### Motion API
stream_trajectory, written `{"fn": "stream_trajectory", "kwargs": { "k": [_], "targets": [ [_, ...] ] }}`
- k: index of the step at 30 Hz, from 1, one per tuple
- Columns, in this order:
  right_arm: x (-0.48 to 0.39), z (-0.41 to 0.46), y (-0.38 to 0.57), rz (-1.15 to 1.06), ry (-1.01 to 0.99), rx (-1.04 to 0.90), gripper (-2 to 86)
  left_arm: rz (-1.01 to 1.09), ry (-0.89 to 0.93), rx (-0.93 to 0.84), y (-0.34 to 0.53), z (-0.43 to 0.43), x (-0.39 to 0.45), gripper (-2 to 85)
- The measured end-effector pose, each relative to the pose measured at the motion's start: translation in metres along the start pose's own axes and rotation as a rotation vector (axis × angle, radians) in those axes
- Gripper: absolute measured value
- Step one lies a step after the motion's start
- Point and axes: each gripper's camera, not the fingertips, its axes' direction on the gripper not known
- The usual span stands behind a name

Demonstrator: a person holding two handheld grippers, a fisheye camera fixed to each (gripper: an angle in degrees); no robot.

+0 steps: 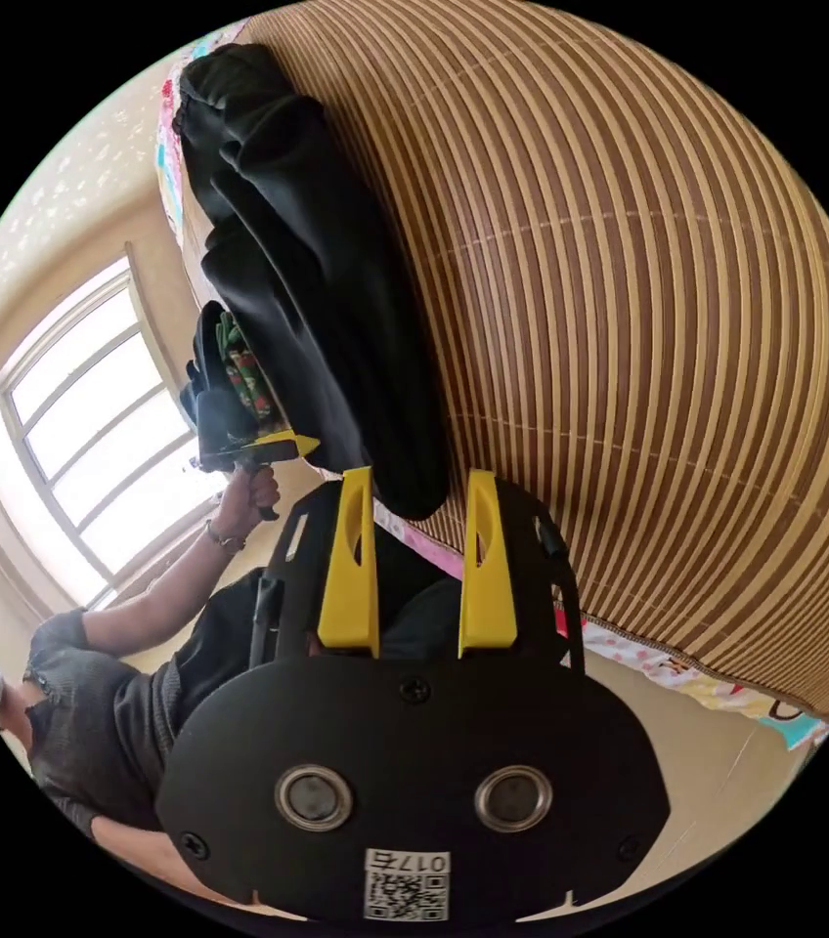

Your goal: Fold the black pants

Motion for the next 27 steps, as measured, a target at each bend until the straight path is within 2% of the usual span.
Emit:
{"fn": "stream_trajectory", "kwargs": {
  "k": [2,6,10,12,13,14,16,19,20,21,22,23,24,26,27],
  "targets": [
    [-0.002,-0.009,-0.003,-0.045,-0.12,-0.088,10.5,0.008,0.049,-0.096,-0.005,-0.003,-0.006,6.9],
    [-0.011,-0.011,0.004,-0.044,-0.053,-0.192,7.9,0.129,0.075,-0.274,0.0,-0.014,-0.004,6.4],
    [-0.059,-0.028,0.06,-0.195,-0.463,-0.345,4.0,0.246,0.269,-0.425,0.029,-0.037,0.004,6.2],
    [-0.083,-0.05,0.094,-0.22,-0.654,-0.38,3.6,0.378,0.527,-0.504,0.057,-0.066,0.019,6.3],
    [-0.101,-0.065,0.113,-0.238,-0.793,-0.399,3.4,0.417,0.578,-0.504,0.063,-0.074,0.023,6.4],
    [-0.121,-0.079,0.125,-0.277,-0.906,-0.413,3.3,0.501,0.668,-0.468,0.073,-0.094,0.034,6.5],
    [-0.15,-0.096,0.127,-0.326,-0.979,-0.418,3.3,0.576,0.714,-0.352,0.075,-0.123,0.042,6.8],
    [-0.158,-0.121,0.078,-0.263,-0.989,-0.308,4.3,0.454,0.682,-0.17,0.043,-0.15,0.018,7.4],
    [-0.148,-0.137,0.049,-0.222,-0.972,-0.195,5.2,0.362,0.674,-0.042,0.026,-0.161,-0.003,7.5],
    [-0.143,-0.147,0.036,-0.2,-0.968,-0.121,6.2,0.238,0.701,0.157,0.014,-0.175,-0.03,7.3],
    [-0.135,-0.172,0.013,-0.174,-0.964,0.051,8.2,0.179,0.723,0.268,0.012,-0.183,-0.042,7.2],
    [-0.13,-0.201,-0.002,-0.184,-0.978,0.24,9.8,0.083,0.757,0.48,0.013,-0.196,-0.065,7.6],
    [-0.129,-0.214,-0.008,-0.201,-0.992,0.328,10.6,0.007,0.751,0.658,0.018,-0.205,-0.08,8.4],
    [-0.129,-0.253,-0.023,-0.196,-0.981,0.558,12.5,-0.047,0.652,0.746,0.015,-0.211,-0.087,11.0],
    [-0.132,-0.259,-0.025,-0.189,-0.955,0.587,13.1,-0.052,0.544,0.722,0.007,-0.21,-0.084,13.5]
  ]
}}
